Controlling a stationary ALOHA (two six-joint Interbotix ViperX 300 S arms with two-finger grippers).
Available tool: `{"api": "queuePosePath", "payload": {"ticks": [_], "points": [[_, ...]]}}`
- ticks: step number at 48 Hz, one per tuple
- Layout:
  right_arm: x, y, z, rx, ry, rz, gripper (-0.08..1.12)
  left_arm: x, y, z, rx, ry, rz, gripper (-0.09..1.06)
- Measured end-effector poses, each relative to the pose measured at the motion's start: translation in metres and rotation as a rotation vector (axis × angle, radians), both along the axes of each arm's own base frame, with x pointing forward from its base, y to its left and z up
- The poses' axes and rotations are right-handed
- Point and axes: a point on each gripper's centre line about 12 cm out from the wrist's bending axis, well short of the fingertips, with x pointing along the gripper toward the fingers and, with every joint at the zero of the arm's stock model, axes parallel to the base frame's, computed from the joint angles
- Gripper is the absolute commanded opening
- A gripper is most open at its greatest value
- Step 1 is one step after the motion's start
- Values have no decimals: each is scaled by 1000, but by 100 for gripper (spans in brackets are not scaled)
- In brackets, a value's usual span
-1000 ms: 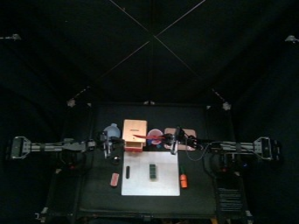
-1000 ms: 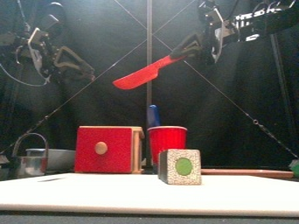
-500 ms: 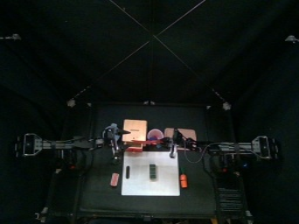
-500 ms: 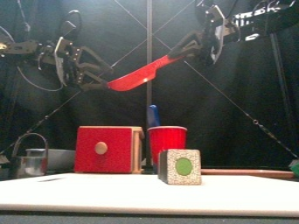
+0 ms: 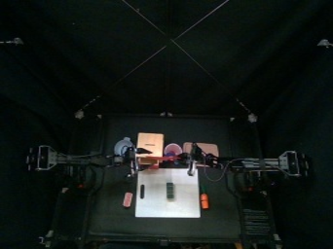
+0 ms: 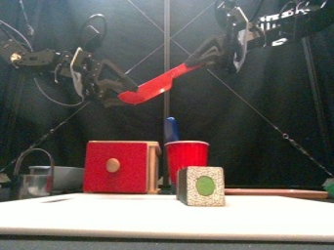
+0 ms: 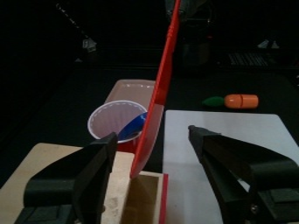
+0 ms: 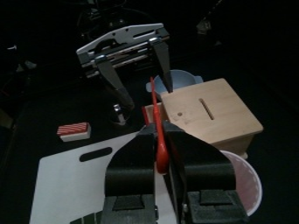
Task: Place sushi on board then cut the sushi with the knife then place the pieces on the plate
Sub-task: Grasp knife edge with left hand
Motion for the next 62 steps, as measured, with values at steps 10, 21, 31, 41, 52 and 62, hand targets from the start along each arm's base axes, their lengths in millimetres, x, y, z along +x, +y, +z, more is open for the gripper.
{"api": "queuePosePath", "payload": {"ticks": [10, 21, 31, 41, 52, 62], "points": [[1, 2, 0, 4, 0, 4, 35, 0, -2, 0, 13, 4, -16, 61], [0, 0, -3, 6, 6, -3, 35, 1, -7, -1, 14, 17, -31, 52], [-2, 9, -31, 108, 151, 54, 35, -3, -22, -1, 13, 42, -78, 48], [0, 15, -50, 157, 295, 132, 34, -8, -35, 5, 14, 24, -118, 48], [3, 6, -44, 148, 397, 191, 31, -8, -60, 2, 3, 31, -199, 45], [4, 5, -57, 166, 490, 226, 23, -3, -67, -8, -13, 65, -212, 31]]}}
